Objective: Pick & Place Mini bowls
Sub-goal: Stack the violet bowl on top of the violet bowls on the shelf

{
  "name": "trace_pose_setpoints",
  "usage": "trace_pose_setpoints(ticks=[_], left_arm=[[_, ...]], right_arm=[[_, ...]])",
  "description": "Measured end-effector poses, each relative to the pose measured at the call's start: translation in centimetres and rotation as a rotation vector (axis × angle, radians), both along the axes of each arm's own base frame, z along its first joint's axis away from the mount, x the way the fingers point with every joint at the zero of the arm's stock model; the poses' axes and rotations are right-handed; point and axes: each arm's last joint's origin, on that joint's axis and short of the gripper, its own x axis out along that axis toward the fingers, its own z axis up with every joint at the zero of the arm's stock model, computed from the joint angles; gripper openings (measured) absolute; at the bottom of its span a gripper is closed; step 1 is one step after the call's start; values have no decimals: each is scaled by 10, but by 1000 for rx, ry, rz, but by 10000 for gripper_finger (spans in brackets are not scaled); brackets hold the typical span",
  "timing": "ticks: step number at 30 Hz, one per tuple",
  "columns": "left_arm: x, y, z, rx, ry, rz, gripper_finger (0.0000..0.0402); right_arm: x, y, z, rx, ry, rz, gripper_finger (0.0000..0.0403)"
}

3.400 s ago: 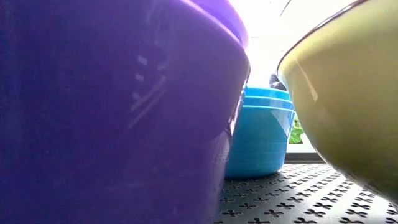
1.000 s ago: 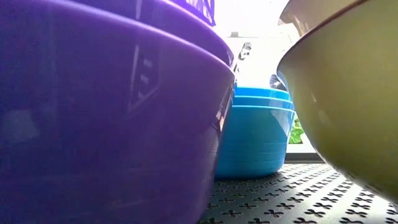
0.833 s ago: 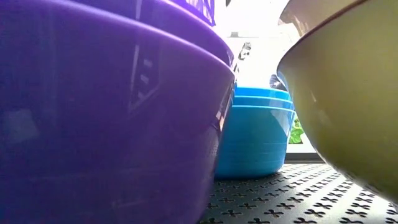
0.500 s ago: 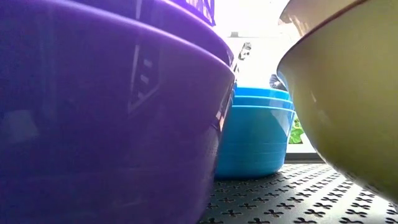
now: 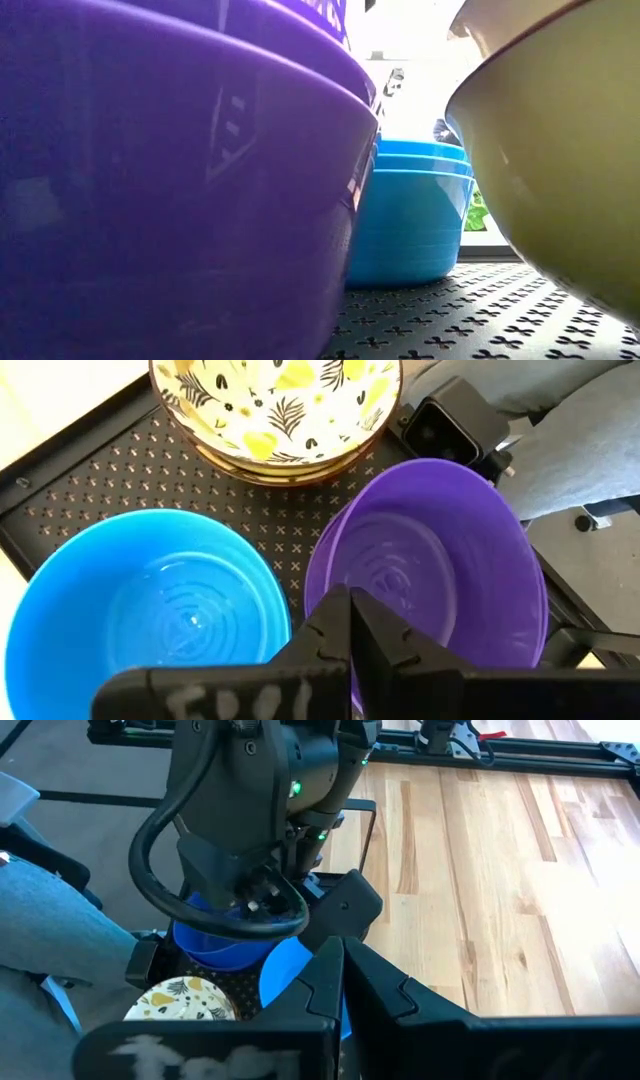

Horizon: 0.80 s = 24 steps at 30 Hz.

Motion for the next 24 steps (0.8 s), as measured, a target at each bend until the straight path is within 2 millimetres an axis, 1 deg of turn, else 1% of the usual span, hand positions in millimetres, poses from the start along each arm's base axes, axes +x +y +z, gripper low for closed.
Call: trace_pose_setpoints(ticks=[10,14,16,21,24], left_arm=[[-1,0,-2,1,8,4,0],[1,0,6,12,-32,8,0],[1,1,7,26,-47,14,0],[0,3,-6,47,-14,22,0],[0,3,-10,48,-13,24,0]], right_arm=[[0,0,0,0,0,0,8],[0,0,0,1,-1,-1,8],[0,0,0,1,-1,-1,8],[0,0,0,1,-1,-1,8],[0,0,0,1,-1,-1,8]])
